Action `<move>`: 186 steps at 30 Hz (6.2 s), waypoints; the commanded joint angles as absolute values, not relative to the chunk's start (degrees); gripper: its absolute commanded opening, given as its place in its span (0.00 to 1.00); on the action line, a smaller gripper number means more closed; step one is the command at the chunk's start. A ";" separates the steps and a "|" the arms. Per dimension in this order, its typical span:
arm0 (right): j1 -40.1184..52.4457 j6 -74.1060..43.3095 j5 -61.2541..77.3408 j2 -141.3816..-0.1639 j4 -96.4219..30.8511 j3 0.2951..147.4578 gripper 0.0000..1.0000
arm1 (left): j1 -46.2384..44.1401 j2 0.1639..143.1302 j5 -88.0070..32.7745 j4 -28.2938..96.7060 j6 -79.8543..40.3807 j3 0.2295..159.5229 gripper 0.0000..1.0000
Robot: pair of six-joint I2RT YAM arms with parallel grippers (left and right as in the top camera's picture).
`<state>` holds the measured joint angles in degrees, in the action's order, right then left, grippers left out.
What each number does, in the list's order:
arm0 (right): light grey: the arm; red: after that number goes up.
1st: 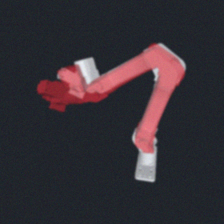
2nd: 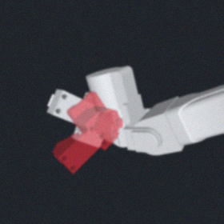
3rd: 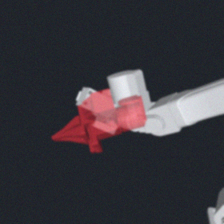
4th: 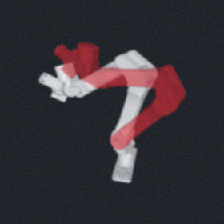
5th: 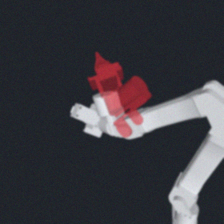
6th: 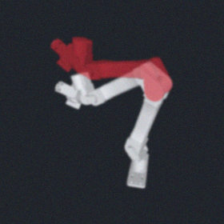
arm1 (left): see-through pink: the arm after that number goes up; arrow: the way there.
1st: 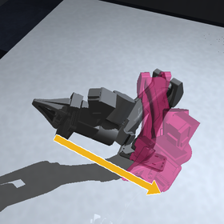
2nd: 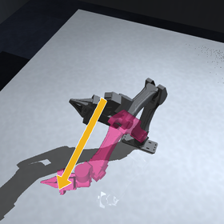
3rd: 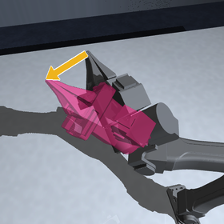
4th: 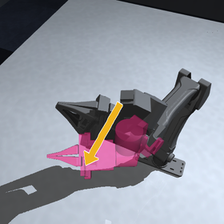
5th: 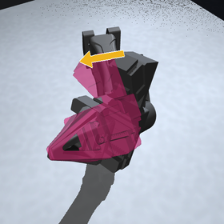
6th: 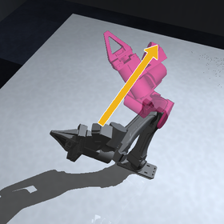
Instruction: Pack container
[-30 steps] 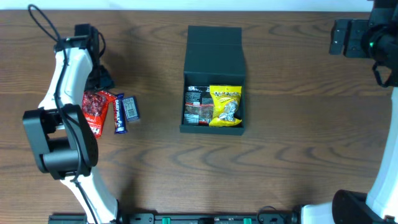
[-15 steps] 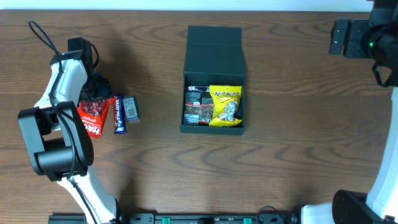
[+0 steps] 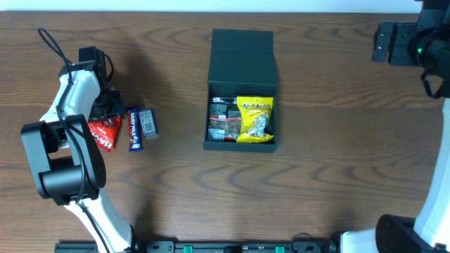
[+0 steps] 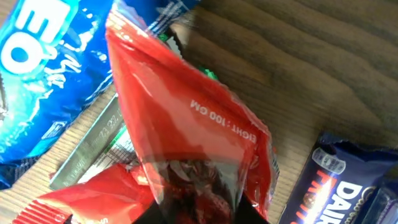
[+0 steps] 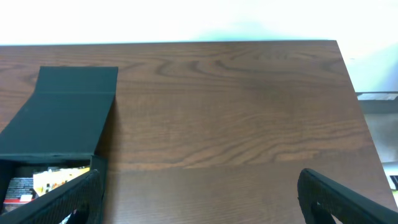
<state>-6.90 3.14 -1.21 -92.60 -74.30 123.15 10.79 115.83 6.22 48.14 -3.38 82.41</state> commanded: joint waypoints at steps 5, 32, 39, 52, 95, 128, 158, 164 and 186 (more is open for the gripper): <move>-7.20 2.15 -1.02 -91.77 -74.35 122.93 0.99 | 10.72 116.07 5.23 53.65 -8.75 87.53 0.06; -13.80 -3.14 -1.45 -91.77 -74.87 122.93 0.99 | -28.51 111.33 1.10 55.68 -42.19 103.00 0.06; -15.09 -3.14 -1.43 -91.77 -75.46 122.93 0.99 | -32.51 116.27 -4.12 56.53 -54.74 102.98 0.06; -15.09 -3.16 -1.02 -91.77 -75.66 122.93 0.99 | -32.75 120.92 -4.56 58.94 -53.15 102.96 0.06; -15.07 -2.90 1.10 -91.88 -76.42 122.87 0.83 | -31.31 116.27 -5.52 56.75 -43.44 107.02 0.98; 22.35 -4.75 14.79 -108.29 -50.85 80.12 0.02 | -6.42 99.53 10.87 61.73 -25.56 107.74 0.06; 23.99 -5.08 6.24 -111.57 -51.96 86.59 0.01 | -6.39 99.66 10.87 60.84 -25.28 107.74 0.07; 24.14 -3.57 8.75 -104.66 -50.70 92.05 0.01 | -6.37 99.66 10.90 60.82 -25.26 107.74 0.07; 30.98 -4.23 13.54 -119.44 -49.71 92.01 0.02 | -2.48 99.68 11.97 60.62 -25.26 107.74 0.06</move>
<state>30.61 -3.75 14.55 -116.33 -49.10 92.18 -2.61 100.68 10.94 60.27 -25.63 107.07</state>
